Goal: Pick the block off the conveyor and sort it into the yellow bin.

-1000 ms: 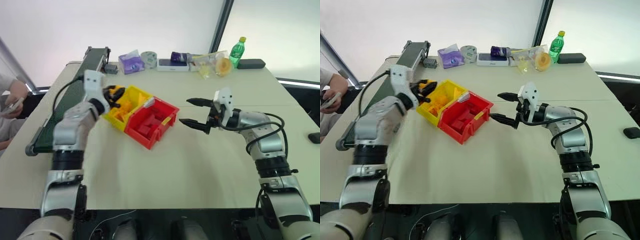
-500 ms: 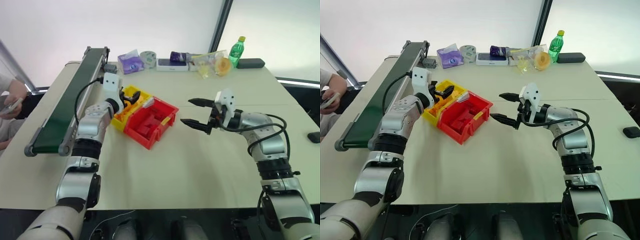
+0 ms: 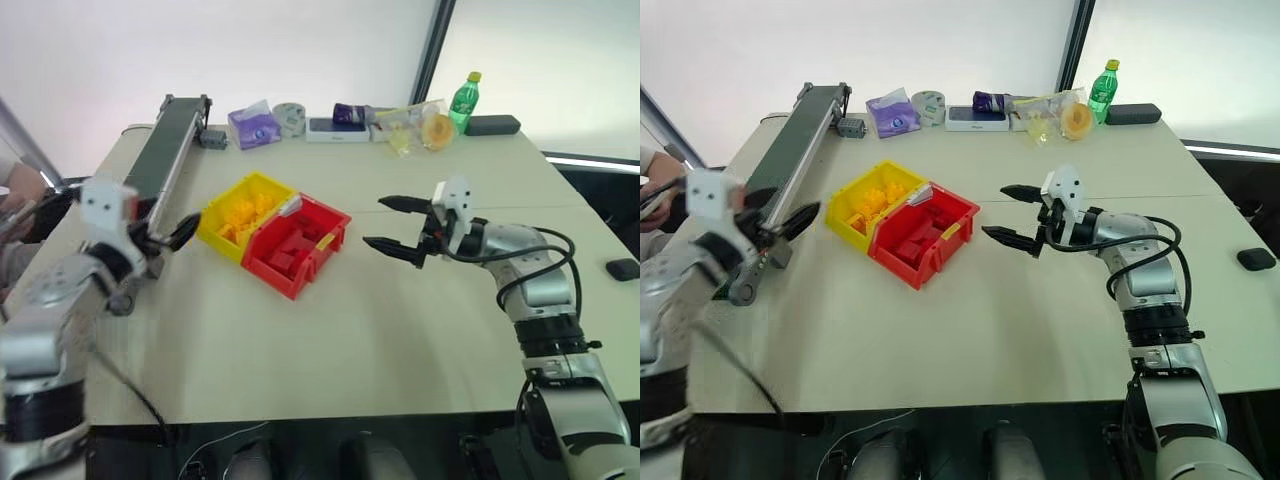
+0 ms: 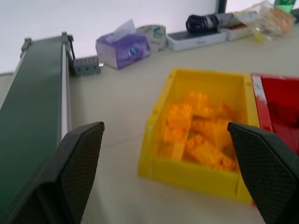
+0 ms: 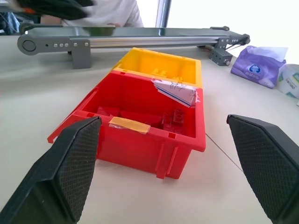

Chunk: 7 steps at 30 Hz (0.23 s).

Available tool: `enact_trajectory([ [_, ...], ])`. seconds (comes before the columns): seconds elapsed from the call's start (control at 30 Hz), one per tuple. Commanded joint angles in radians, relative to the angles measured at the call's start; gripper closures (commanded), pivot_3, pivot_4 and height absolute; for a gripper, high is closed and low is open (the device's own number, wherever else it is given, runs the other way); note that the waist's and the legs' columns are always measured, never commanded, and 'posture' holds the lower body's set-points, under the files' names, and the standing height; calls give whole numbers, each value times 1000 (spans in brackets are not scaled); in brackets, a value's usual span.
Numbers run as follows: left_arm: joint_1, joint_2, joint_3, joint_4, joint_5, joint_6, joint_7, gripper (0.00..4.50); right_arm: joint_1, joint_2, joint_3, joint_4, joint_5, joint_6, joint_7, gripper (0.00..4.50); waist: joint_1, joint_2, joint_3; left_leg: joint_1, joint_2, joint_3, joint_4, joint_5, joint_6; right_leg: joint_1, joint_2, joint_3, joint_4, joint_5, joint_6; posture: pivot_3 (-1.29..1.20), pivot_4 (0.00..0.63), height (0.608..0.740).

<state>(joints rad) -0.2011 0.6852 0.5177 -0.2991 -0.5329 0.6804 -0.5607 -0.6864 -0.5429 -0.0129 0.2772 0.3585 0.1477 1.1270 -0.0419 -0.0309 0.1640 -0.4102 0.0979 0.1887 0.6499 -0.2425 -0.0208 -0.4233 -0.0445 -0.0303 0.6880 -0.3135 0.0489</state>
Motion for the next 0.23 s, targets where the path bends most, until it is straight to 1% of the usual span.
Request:
enact_trajectory([
  [0.03, 93, 55, 160, -64, -77, 7, -76, 45, -40, -1, -8, 4, 3, -22, 14, 0, 4, 0, 0, 0, 0, 0, 0, 0, 0, 0, 0, -1, 0, 0, 0, 0, 150, 740],
  [0.13, 190, 72, 247, -70, -91, -17, -108, 45, -53, -1, -6, 9, 4, -19, 22, 0, 6, 0, 0, 0, -1, -1, 0, 0, 0, 1, -1, -1, -1, 0, 0, 0, 150, 740],
  [0.23, 242, 73, 299, -57, -122, -28, -138, 45, -60, -4, -8, 13, 4, -16, 28, 0, 6, 0, 0, 0, 0, -1, 0, 0, 0, 1, -1, -1, -1, 0, 0, 0, 150, 740],
])
